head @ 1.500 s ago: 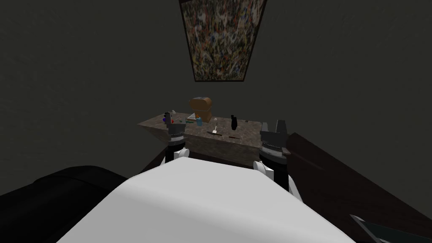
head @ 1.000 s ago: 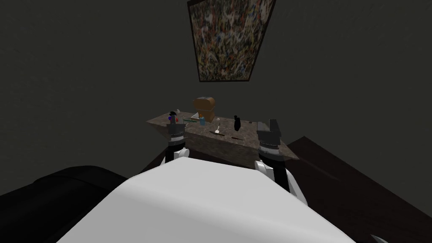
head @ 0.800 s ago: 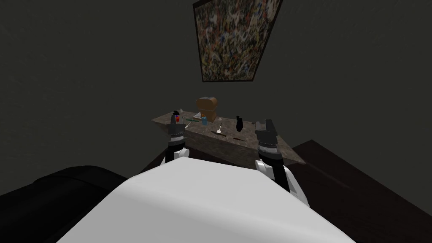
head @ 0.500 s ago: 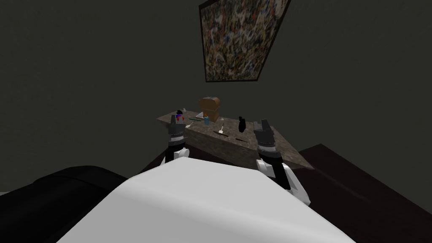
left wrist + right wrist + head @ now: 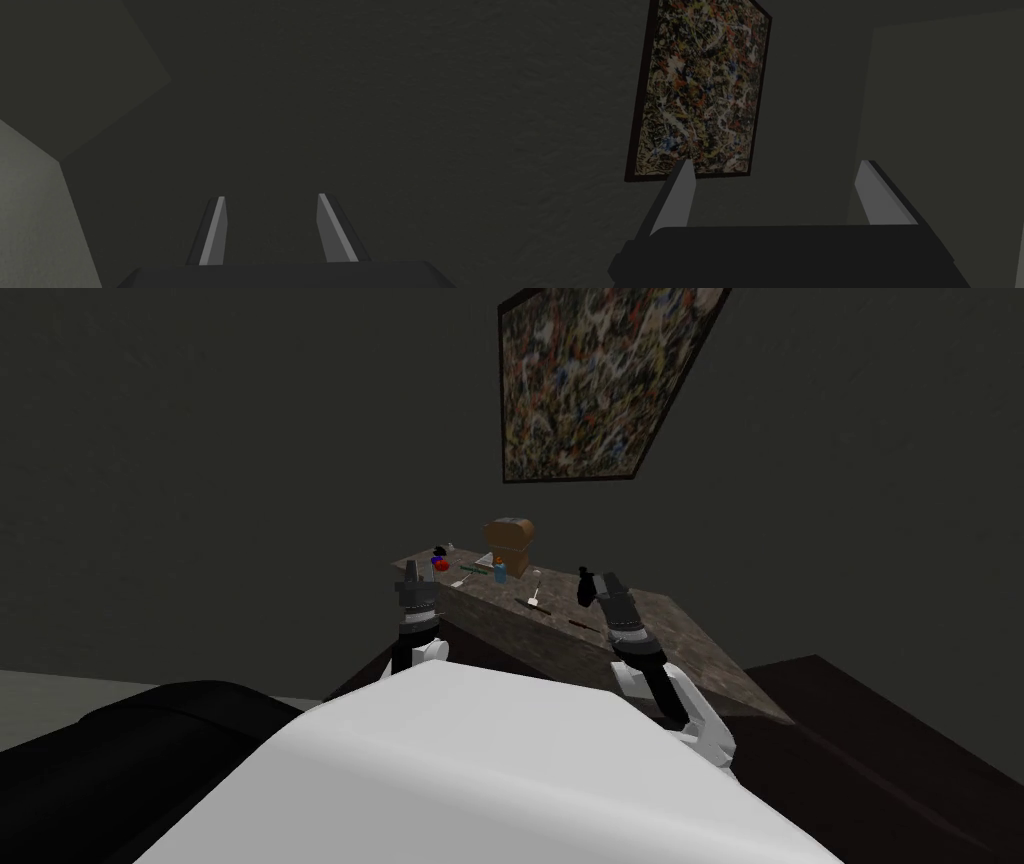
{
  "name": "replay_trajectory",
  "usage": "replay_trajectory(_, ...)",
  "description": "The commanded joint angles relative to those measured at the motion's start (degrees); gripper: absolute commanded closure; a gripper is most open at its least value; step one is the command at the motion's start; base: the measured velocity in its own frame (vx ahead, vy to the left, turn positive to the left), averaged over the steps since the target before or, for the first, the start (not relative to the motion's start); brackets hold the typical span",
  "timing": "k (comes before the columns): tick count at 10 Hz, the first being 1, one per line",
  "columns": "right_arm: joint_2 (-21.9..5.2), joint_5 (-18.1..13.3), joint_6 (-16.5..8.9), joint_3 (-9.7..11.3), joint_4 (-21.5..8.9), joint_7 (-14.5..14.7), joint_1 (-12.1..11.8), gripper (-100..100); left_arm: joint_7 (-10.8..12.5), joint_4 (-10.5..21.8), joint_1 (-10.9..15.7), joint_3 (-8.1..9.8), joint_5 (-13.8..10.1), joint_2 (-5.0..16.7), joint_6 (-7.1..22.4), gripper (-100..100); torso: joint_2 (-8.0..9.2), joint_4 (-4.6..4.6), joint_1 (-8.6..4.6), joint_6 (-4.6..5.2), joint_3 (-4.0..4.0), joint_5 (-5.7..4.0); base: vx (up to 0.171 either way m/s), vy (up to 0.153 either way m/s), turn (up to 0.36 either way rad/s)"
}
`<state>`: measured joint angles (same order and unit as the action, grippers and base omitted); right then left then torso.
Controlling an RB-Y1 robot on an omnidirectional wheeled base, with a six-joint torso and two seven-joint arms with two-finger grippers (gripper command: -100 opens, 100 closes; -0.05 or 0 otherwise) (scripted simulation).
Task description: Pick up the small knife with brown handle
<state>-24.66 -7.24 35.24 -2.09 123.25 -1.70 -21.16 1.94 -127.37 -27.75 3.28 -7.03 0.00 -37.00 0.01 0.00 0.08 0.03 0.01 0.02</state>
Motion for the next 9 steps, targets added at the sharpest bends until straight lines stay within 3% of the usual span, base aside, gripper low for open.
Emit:
replay_trajectory(1,-2.9,-0.6,0.4,0.5,-1.4,0.8,1.2,-100,0.0,0.0,0.0,0.0,0.0,0.0,0.0,0,0.0,0.0,0.0,0.0,0.0,0.0,0.002,0.026,0.157)
replay_trajectory(6,-10.5,-2.5,1.9,2.0,-5.8,2.6,4.0,-100,0.0,0.0,0.0,0.0,0.0,0.0,0.0,0,-0.01,0.0,0.0,0.01,-0.01,0.0,0.001,0.028,0.155)
replay_trajectory(9,-13.7,-3.4,2.5,2.6,-7.5,3.3,4.8,-100,0.0,0.0,0.0,0.0,0.0,0.0,0.0,0,-0.03,-0.01,0.01,-0.02,-0.02,0.0,0.006,0.024,0.118)
